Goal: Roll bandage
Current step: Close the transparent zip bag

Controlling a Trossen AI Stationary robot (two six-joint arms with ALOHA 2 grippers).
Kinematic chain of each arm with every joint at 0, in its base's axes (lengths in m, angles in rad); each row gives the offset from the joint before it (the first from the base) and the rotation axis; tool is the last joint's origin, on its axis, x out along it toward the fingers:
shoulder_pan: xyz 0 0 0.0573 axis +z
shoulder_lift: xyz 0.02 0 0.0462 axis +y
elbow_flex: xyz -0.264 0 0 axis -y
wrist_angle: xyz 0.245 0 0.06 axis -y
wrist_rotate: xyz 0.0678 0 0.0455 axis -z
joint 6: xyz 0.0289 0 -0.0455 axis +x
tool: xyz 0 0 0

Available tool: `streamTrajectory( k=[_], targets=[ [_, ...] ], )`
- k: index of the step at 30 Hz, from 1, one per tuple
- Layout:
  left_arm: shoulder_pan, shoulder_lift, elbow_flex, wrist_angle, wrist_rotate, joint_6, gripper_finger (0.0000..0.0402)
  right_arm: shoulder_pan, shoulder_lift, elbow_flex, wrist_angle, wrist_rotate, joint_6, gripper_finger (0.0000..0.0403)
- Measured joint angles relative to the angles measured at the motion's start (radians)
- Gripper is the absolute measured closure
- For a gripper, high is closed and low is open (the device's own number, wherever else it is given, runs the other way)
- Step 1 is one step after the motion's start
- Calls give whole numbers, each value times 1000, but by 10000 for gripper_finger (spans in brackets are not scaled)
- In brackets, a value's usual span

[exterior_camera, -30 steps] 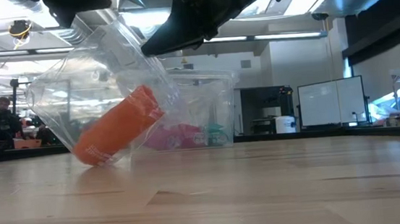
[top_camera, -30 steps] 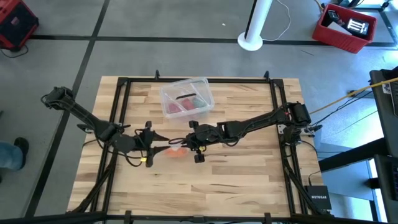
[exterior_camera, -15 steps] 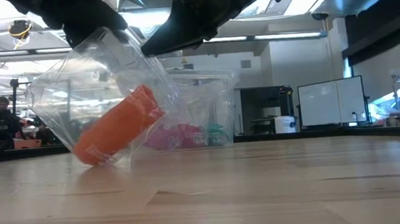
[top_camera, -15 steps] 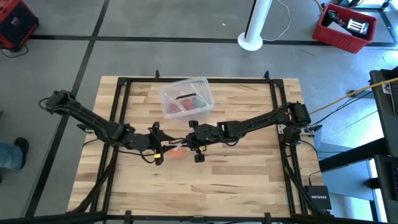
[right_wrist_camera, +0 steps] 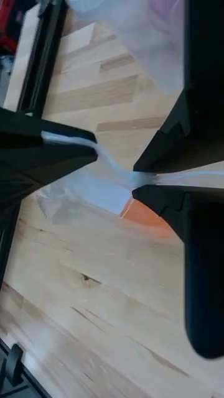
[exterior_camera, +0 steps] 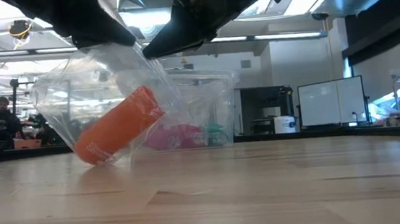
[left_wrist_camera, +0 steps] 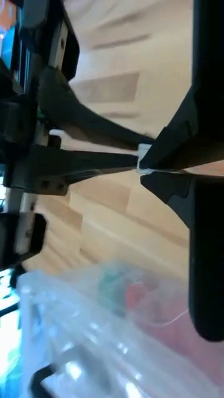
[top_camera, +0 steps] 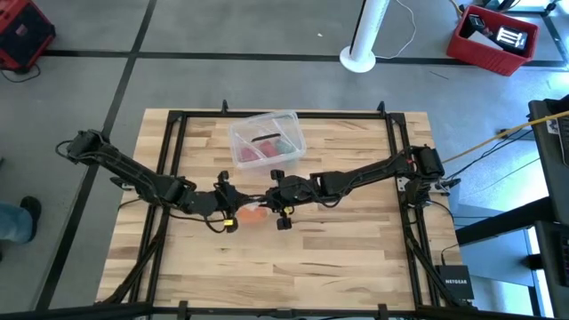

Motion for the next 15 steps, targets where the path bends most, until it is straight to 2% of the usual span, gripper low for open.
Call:
streamTrajectory(
  k=[6,15],
  targets=[
    [-3,39,2,77,-34,97,400,1,0,0,-17,3,50,363],
    [-32,-1,4,77,-102,116,401,1,0,3,-118,8,90,363]
  ],
)
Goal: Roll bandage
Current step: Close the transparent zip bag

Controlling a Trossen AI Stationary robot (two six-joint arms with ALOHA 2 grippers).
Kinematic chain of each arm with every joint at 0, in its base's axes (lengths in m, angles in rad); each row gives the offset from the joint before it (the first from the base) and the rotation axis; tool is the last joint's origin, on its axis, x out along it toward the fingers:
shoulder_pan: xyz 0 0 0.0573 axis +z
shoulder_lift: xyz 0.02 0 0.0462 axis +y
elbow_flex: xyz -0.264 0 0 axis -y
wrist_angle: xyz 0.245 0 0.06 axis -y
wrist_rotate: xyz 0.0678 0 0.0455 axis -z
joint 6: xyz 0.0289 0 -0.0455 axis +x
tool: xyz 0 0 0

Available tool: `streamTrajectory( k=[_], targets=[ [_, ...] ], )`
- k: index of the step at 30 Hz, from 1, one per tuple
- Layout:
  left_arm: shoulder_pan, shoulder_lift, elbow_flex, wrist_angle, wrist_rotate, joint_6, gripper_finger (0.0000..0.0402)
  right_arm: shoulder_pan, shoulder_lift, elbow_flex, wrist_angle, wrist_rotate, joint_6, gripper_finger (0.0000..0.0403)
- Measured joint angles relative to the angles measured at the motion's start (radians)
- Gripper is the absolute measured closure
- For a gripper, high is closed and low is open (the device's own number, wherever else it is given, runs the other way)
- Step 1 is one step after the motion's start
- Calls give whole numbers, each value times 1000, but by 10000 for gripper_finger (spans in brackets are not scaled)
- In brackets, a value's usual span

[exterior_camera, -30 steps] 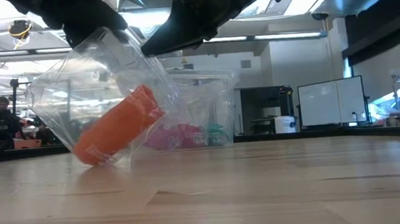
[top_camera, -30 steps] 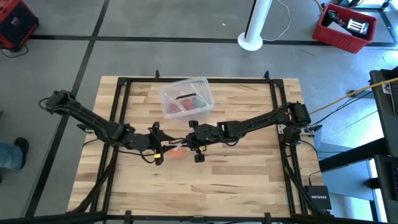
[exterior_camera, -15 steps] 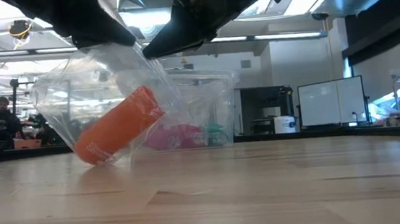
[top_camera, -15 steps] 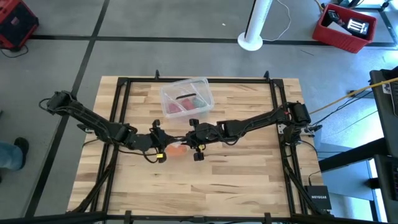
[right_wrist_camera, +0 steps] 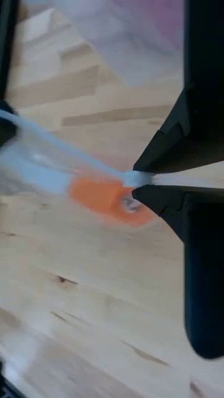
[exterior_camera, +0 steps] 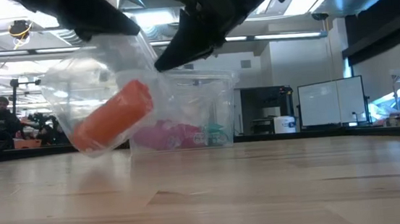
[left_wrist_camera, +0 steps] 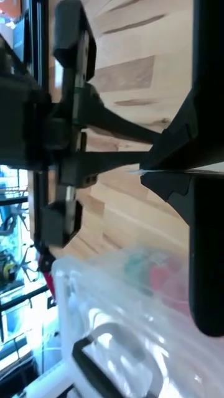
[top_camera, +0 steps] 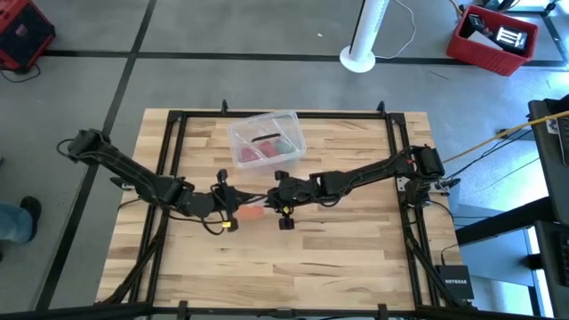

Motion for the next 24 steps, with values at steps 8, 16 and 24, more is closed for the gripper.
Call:
streamTrajectory(
  k=[8,16,24],
  targets=[
    [-10,-46,1,-1,-35,33,402,0,0,-1,-135,-1,33,363],
    [-12,-59,1,-22,-42,27,401,0,0,-2,-216,1,84,363],
    [-28,-59,2,-125,-42,-81,401,-7,-30,69,-334,27,78,286]
  ],
)
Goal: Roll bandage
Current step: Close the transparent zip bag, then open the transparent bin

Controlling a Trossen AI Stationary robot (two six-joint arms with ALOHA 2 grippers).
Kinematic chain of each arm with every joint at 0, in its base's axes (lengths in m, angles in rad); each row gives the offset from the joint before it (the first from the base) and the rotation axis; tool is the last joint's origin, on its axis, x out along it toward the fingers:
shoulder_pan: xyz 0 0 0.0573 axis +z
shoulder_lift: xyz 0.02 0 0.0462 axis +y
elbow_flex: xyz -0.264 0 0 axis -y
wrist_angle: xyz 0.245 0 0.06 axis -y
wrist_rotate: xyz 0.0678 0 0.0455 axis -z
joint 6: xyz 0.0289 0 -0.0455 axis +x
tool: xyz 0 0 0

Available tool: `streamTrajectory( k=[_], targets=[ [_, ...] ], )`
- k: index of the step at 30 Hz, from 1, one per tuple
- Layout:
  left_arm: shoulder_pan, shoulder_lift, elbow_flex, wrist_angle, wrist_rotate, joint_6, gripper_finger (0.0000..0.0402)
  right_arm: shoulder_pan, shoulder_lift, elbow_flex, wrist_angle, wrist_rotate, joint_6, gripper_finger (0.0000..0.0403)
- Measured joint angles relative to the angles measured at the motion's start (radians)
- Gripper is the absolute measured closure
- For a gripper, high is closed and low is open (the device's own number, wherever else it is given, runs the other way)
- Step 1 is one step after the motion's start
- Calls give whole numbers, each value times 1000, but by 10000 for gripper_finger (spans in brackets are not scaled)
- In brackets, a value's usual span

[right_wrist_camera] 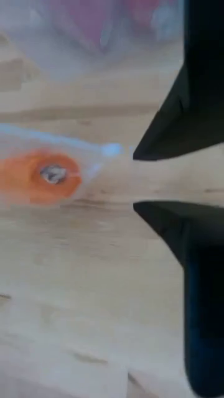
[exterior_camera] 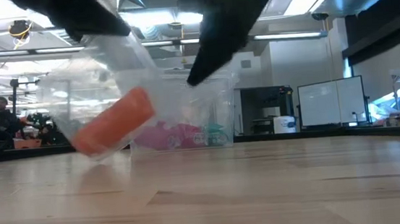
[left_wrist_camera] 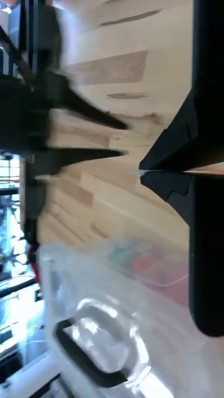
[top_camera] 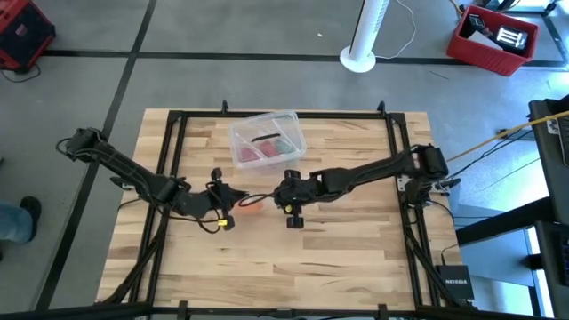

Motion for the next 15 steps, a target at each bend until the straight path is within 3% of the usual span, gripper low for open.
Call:
streamTrajectory(
  k=[5,10,15],
  targets=[
    [-31,0,0,-76,5,-87,401,-1,-81,43,-97,42,-62,211],
    [-55,1,0,-122,7,-163,401,-22,-144,44,-85,135,-216,169],
    [-62,1,-1,-128,7,-147,401,-141,-162,45,-60,3,-324,169]
  ],
)
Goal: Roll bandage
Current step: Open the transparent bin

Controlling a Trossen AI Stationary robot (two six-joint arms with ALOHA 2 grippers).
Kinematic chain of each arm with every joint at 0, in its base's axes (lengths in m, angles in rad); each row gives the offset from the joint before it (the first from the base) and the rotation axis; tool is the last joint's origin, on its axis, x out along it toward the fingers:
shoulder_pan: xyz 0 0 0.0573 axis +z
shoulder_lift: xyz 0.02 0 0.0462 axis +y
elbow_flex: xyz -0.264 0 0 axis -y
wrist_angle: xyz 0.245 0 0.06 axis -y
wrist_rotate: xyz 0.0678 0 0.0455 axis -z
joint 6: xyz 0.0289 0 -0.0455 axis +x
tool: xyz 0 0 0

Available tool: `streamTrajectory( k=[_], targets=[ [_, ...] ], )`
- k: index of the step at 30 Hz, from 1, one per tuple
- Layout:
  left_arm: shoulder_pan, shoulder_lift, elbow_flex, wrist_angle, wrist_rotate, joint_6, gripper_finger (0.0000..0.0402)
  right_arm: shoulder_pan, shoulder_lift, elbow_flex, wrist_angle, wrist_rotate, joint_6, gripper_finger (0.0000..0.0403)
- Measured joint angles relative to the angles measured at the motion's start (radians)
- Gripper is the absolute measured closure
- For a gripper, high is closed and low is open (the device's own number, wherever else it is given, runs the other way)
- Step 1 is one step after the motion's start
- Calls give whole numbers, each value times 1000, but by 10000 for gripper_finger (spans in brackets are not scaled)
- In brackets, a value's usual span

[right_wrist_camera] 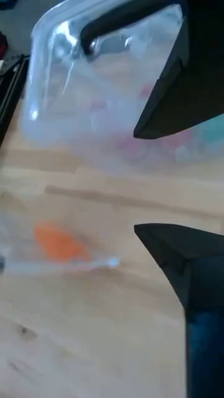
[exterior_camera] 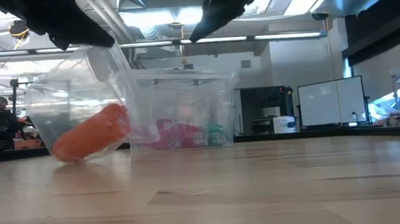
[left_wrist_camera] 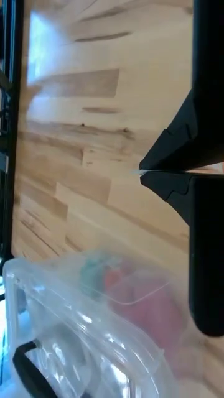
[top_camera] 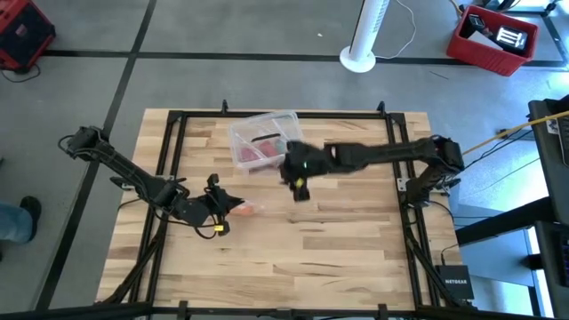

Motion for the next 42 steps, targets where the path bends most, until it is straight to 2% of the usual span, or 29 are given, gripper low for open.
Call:
streamTrajectory(
  k=[7,14,20,29,34,39,42],
  targets=[
    [23,0,-1,-8,-33,32,401,-248,9,-1,136,-211,-98,191],
    [66,0,-1,-22,-33,46,401,-385,31,-15,288,-378,-109,196],
    [93,1,-2,-69,-35,53,401,-409,102,-26,357,-421,-122,196],
    [102,1,-2,-133,-34,85,401,-410,133,-26,404,-472,-115,196],
    [102,1,-2,-130,-34,71,401,-408,152,-26,417,-462,-115,196],
    [101,1,-2,-133,-34,44,401,-408,231,-27,493,-463,-106,196],
    [101,1,-2,-134,-34,40,401,-409,241,-27,537,-461,-76,208]
  ],
)
